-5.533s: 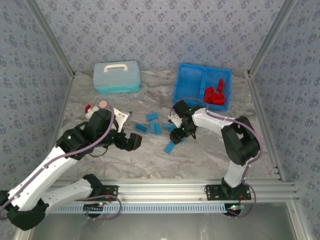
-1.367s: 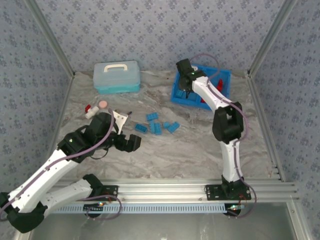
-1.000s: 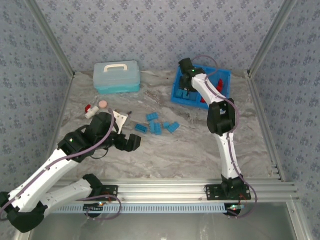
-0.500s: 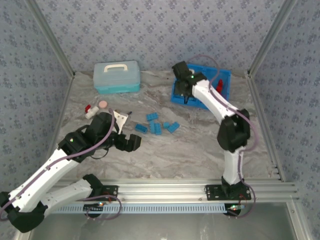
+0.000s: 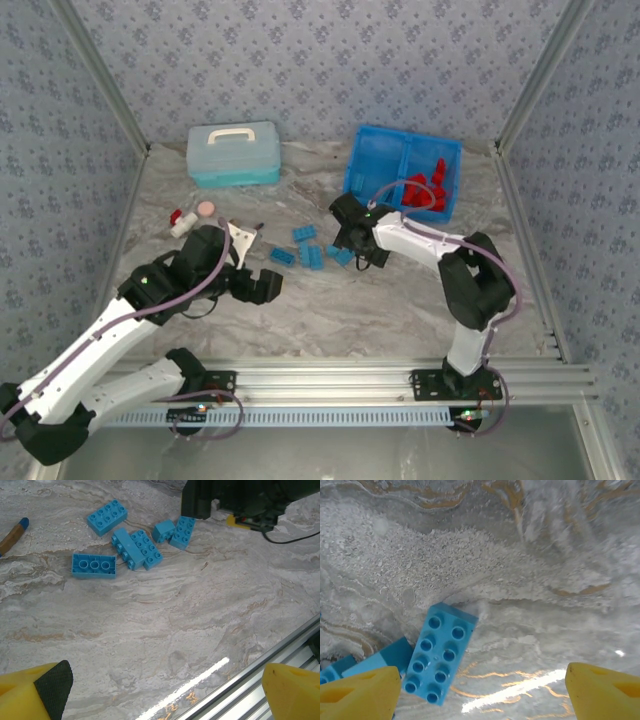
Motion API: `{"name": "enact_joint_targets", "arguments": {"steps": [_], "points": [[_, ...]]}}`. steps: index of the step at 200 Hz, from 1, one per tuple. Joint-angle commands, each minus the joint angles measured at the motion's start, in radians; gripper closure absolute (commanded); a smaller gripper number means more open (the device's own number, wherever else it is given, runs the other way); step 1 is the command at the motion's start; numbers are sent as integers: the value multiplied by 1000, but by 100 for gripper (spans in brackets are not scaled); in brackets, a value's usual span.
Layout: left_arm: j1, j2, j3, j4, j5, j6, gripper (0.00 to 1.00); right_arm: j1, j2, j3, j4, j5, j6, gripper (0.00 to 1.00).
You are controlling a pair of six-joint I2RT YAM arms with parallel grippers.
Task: Sort the legos into containers by color
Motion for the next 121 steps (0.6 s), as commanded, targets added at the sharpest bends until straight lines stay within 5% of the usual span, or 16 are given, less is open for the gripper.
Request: {"name": "enact_joint_targets", "arguments": {"steps": [1, 60, 95, 121], "points": [[-3, -20, -7, 10, 11, -1, 1, 2, 55, 42, 35, -44, 99, 12], [-3, -37, -10, -4, -3, 3, 1, 12, 177, 104, -6, -66, 127, 18], [-2, -43, -11, -11, -9, 5, 1, 23, 169, 73, -1, -68, 142, 49], [-3, -45, -12, -8, -8, -1, 1, 20, 148, 55, -9, -56, 146, 62]]}}
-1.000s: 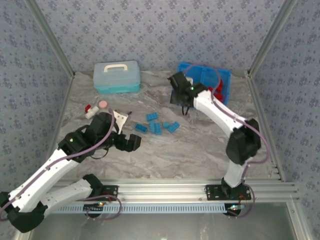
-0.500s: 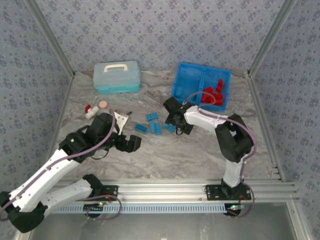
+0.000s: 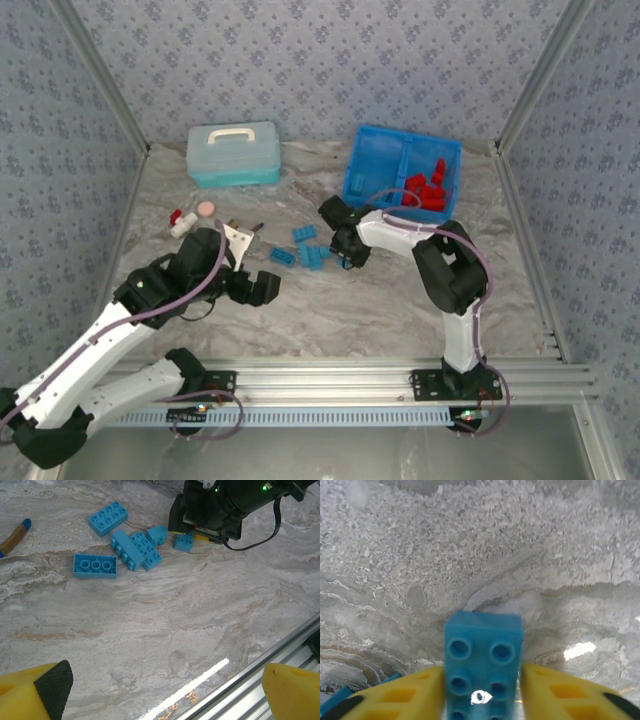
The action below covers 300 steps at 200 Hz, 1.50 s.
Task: Sort the legos into containers by color
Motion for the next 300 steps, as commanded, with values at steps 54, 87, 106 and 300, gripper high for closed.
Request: {"name": "enact_joint_targets", "arguments": {"steps": [54, 87, 106, 300], "points": [[-3, -17, 1, -8, -3, -5, 1, 6, -165, 27, -105, 140, -105, 66], [-3, -14, 6, -5, -2, -7, 1, -11, -201, 215, -201, 288, -341, 65], [-3, -13, 7, -2, 0, -12, 1, -61, -161, 320, -206, 324, -485, 65], [-3, -167, -34, 144, 38, 53, 1, -330, 460, 1108, -363, 94, -712, 42]]}}
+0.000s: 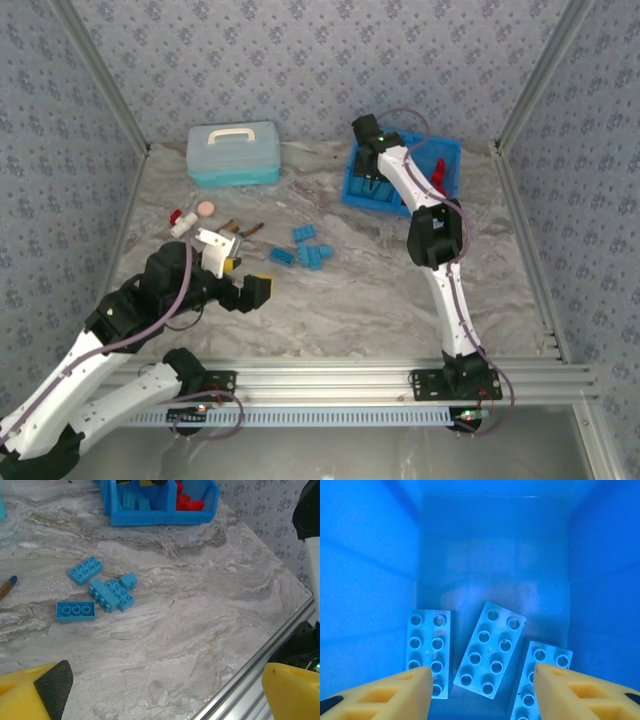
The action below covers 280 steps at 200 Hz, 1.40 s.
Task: Sort the legos into containers by color
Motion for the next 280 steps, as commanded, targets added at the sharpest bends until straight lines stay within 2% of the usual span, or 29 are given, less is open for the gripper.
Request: {"name": "enact_joint_targets", "arguments": {"steps": [1, 29, 76, 115, 136, 162, 203, 250, 280], "points": [[-3, 4, 15, 25, -14, 20, 1, 1, -79, 31, -68, -7, 1, 42], [-3, 9, 19, 23, -12, 18, 1, 39, -235, -64, -70, -3, -18, 43], [-2, 0, 25, 7, -19, 19, 1, 173, -568, -522, 84, -1, -74, 41], [-3, -6, 7, 4, -21, 12, 1, 300, -706, -853, 207, -79, 43, 41], [-3, -7, -5, 12, -18, -3, 1, 356, -704, -950, 258, -82, 111, 40], [-2, -11, -12, 10, -14, -17, 1, 378, -663, -1025, 344, -180, 172, 39], [-3, -28, -27, 15, -21, -26, 1, 393, -582, -1012, 376, -198, 169, 39], [-2, -21, -24, 17, -21, -27, 1, 396, -476, -958, 356, -198, 173, 46], [-3, -25, -26, 6, -24, -27, 1, 395, -464, -974, 359, -178, 185, 58]]}}
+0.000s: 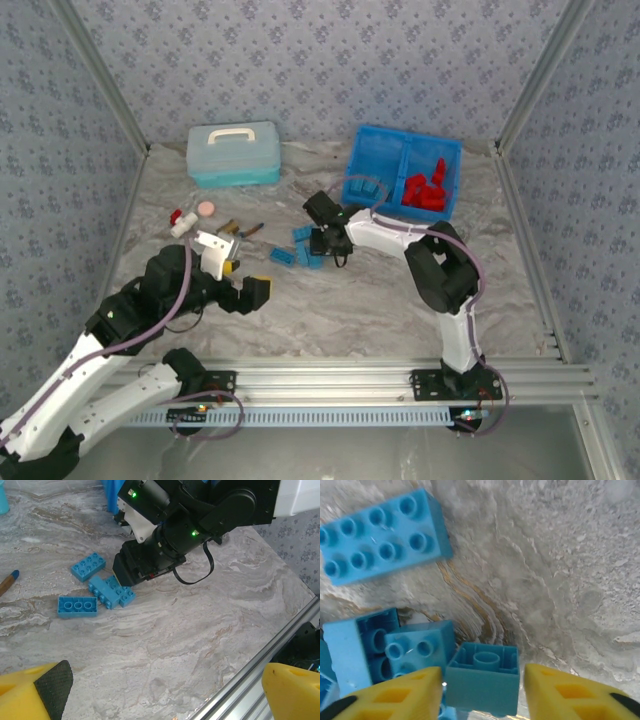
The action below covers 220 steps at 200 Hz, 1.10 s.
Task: Sort the legos into containers by color
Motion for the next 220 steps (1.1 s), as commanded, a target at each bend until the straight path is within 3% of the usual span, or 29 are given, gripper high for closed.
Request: {"name": "enact_joint_targets", "arguments": {"steps": [1, 67, 98, 143, 174, 220], "points": [[-3, -4, -1, 5, -16, -10, 1, 5, 27, -1, -17, 15, 22, 59], [-3, -3, 1, 11, -18, -10, 1, -13, 1, -11, -48, 43, 29, 64], [-2, -3, 1, 11, -18, -10, 1, -24, -111, 4, -91, 79, 14, 64], [-3, 3, 2, 17, -18, -8, 1, -148, -237, 97, -150, 182, -62, 63], [-3, 8, 5, 20, -16, -8, 1, -283, -156, 261, -171, 201, -143, 62], [-3, 11, 16, 8, -25, -13, 1, -384, 178, 658, -283, 175, -214, 62]]}}
